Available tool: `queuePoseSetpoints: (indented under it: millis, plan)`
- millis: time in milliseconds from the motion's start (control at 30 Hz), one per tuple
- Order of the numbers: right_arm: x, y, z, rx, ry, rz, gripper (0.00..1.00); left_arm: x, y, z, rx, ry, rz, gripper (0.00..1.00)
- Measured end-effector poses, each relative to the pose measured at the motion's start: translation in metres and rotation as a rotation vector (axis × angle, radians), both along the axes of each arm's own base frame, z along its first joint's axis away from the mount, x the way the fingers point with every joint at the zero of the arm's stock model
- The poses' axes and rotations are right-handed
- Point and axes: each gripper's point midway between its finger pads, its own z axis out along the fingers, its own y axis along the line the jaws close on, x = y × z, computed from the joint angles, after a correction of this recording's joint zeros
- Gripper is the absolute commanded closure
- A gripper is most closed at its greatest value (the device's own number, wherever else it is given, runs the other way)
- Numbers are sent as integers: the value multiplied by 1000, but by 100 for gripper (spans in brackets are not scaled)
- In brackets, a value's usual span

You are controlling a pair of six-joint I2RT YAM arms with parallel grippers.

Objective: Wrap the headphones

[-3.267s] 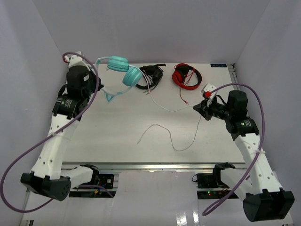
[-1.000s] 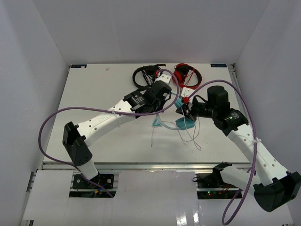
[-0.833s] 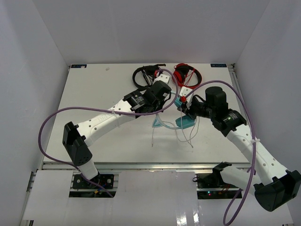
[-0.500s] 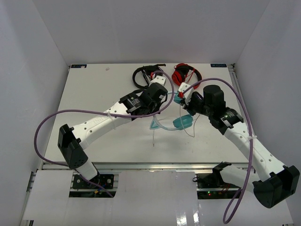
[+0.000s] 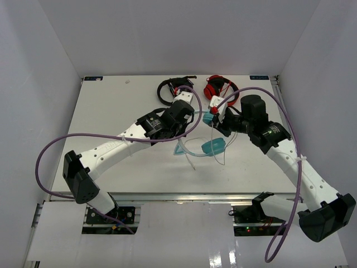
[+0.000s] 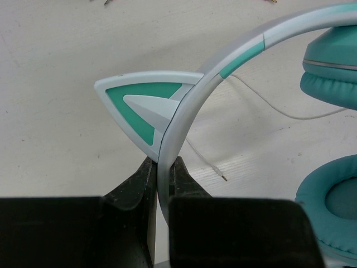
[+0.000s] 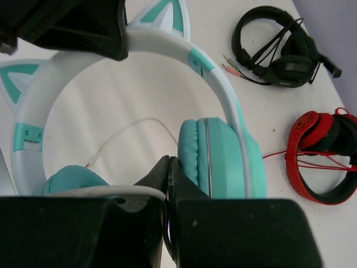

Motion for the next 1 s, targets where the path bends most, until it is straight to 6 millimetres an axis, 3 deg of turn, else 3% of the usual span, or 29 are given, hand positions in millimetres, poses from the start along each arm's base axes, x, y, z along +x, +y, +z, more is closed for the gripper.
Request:
queuePoseSetpoints:
  millis: [167, 233, 433, 733, 867, 1000]
  plan:
    - [8, -2, 43, 21, -112, -10, 92, -2, -3, -1, -3, 8, -22, 100]
    - [11, -4, 51, 23, -138, -16, 92, -6, -4, -5, 6, 22, -36, 100]
    - [21, -8, 52, 14, -156, -66, 92, -9, -8, -9, 10, 37, -64, 100]
    - [94, -20, 38, -13, -194, -337, 92, -18, -18, -23, -8, 66, -156, 100]
    - [113, -33, 38, -23, -218, -430, 92, -28, -9, -28, 0, 73, -183, 100]
    - [122, -42, 44, -8, -241, -480, 92, -35, -3, -19, -21, 55, -212, 100]
